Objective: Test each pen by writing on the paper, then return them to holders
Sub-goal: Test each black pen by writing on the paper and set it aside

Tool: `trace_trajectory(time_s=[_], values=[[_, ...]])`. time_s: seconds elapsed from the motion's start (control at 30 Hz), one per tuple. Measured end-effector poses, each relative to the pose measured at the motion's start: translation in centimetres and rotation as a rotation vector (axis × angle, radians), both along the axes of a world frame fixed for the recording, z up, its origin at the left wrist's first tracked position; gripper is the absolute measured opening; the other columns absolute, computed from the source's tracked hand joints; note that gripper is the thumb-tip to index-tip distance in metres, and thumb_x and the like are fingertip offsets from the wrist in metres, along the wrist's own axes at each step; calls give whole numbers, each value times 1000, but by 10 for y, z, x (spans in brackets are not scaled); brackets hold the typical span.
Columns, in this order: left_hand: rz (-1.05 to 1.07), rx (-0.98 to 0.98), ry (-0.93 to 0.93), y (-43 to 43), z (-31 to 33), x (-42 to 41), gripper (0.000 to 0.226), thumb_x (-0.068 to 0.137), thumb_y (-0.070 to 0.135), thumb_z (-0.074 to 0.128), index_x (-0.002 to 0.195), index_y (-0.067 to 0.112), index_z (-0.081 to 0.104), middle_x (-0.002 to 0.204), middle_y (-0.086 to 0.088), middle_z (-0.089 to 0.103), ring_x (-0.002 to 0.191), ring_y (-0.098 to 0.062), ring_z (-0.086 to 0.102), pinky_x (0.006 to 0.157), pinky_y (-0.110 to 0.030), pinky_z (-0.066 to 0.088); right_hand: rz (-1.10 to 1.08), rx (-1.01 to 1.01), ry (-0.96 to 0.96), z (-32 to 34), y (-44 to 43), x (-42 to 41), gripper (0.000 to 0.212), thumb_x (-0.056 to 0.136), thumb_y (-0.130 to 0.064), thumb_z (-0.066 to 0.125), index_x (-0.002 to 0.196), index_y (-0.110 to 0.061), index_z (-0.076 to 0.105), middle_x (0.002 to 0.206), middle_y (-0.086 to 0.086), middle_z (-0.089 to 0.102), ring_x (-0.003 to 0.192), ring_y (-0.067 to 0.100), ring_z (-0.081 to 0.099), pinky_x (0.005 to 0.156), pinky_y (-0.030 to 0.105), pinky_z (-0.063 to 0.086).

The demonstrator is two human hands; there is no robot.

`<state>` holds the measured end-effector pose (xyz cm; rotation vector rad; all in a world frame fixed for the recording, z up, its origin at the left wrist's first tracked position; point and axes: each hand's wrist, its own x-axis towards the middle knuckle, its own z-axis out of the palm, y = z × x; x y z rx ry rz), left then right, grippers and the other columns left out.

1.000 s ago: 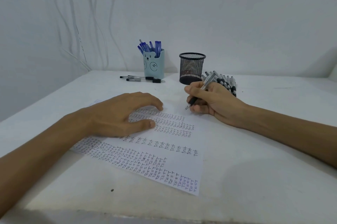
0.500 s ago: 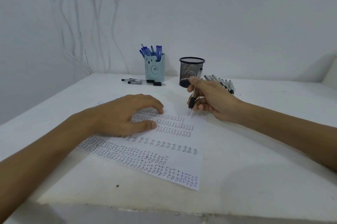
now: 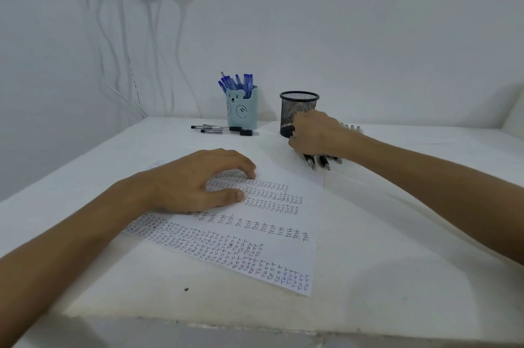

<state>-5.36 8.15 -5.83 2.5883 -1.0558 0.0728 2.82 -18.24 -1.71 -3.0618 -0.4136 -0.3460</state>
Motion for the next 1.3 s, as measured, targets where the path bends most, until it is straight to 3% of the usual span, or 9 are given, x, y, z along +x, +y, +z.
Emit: trace_trajectory(time_s=[0.1, 0.37, 0.6, 0.7, 0.83, 0.93, 1.17, 1.3], values=[[-4, 2, 1, 0, 0, 1, 48, 95, 70, 49, 137, 48, 53, 148, 33, 46, 142, 1, 42, 119, -43, 36, -24, -76, -8, -4, -1, 2, 17, 92, -20, 56, 85, -9, 47, 94, 7, 51, 85, 29, 50, 69, 32, 38], [-7, 3, 8, 1, 0, 2, 47, 95, 69, 50, 137, 48, 53, 148, 33, 46, 142, 2, 42, 120, -43, 36, -13, -99, -127, -7, 2, 5, 26, 97, -33, 53, 92, -7, 51, 91, 8, 53, 83, 29, 50, 68, 34, 38], [37, -32, -7, 3, 0, 5, 45, 98, 67, 47, 138, 47, 52, 147, 33, 48, 140, 3, 44, 119, -42, 37, 308, 16, -205, -13, 40, 30, 18, 97, -20, 53, 107, -10, 65, 100, 7, 67, 96, 26, 63, 74, 35, 51], [97, -32, -30, 11, 0, 10, 44, 100, 68, 41, 138, 48, 51, 145, 32, 50, 138, 2, 46, 117, -43, 39, 410, -19, -254, -15, 61, 44, 23, 97, -14, 51, 114, -11, 66, 114, 4, 64, 102, 24, 59, 73, 34, 46], [137, -18, -21, 22, -1, 15, 49, 97, 69, 40, 136, 43, 56, 141, 31, 53, 135, 5, 47, 117, -37, 39, 463, -103, -251, -19, 87, 63, 31, 98, -13, 49, 126, -12, 63, 125, 7, 62, 114, 28, 59, 82, 43, 54], [140, -13, -16, 24, -2, 16, 50, 95, 70, 41, 134, 42, 57, 140, 33, 54, 135, 7, 45, 117, -31, 36, 457, -137, -217, -24, 102, 72, 33, 100, -14, 46, 131, -10, 58, 126, 9, 62, 118, 29, 57, 87, 44, 53], [129, -21, -6, 23, -2, 17, 46, 95, 66, 46, 132, 41, 59, 140, 33, 54, 135, 7, 46, 116, -29, 36, 392, -178, -181, -27, 121, 74, 25, 104, -15, 41, 123, -3, 53, 118, 14, 60, 106, 32, 60, 71, 35, 38], [132, -21, -4, 23, -2, 17, 45, 95, 68, 47, 131, 43, 59, 140, 34, 53, 135, 7, 46, 117, -31, 36, 380, -200, -146, -25, 131, 73, 29, 107, -19, 39, 130, -5, 52, 127, 12, 54, 115, 28, 56, 83, 35, 44]])
